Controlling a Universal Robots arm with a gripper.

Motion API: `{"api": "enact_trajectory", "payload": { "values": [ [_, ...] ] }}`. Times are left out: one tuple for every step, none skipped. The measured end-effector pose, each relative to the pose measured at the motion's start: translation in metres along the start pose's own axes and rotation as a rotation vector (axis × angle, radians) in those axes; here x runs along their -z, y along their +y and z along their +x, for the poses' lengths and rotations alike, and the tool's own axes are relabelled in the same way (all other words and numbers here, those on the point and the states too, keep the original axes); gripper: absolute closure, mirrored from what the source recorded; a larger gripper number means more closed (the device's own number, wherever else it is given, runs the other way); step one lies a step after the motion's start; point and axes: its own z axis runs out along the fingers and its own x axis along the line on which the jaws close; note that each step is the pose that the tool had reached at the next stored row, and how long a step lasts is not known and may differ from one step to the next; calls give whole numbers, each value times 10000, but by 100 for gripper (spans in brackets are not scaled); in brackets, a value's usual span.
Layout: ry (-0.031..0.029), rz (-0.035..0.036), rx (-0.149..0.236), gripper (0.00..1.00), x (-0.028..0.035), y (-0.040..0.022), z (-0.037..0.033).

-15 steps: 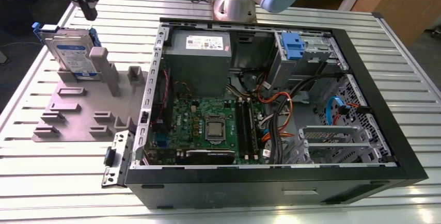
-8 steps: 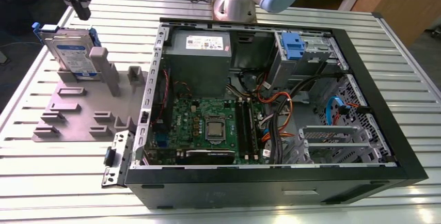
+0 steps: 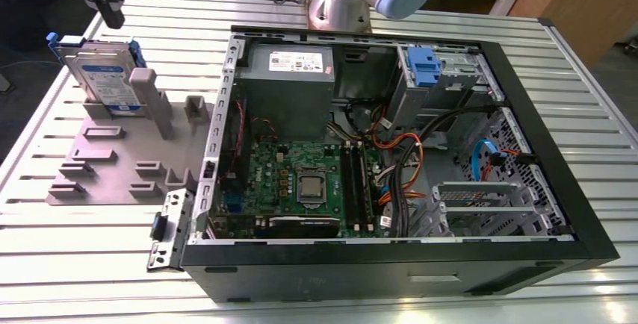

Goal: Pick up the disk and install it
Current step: 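Reach for the disk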

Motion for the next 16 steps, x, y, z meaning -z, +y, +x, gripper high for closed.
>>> {"api": "enact_trajectory", "payload": {
  "values": [
    [0, 0, 0, 89, 0, 0, 3],
    [0, 0, 0, 89, 0, 0, 4],
    [0, 0, 0, 89, 0, 0, 4],
    [0, 0, 0, 89, 0, 0, 4],
    [-1, 0, 0, 89, 0, 0, 4],
    [-1, 0, 0, 89, 0, 0, 4],
    [0, 0, 0, 89, 0, 0, 4],
    [0, 0, 0, 89, 0, 0, 4],
    [0, 0, 1, 89, 0, 0, 5],
    [0, 0, -1, 89, 0, -1, 8],
    [0, 0, -2, 89, 0, 0, 14],
    [0, 0, -2, 89, -1, 1, 22],
    [0, 0, 0, 89, -1, 4, 33],
    [0, 0, 0, 89, -1, 11, 48],
    [0, 1, 0, 89, -2, 22, 69],
    [1, 1, 0, 89, -5, 33, 99]
  ]
}}
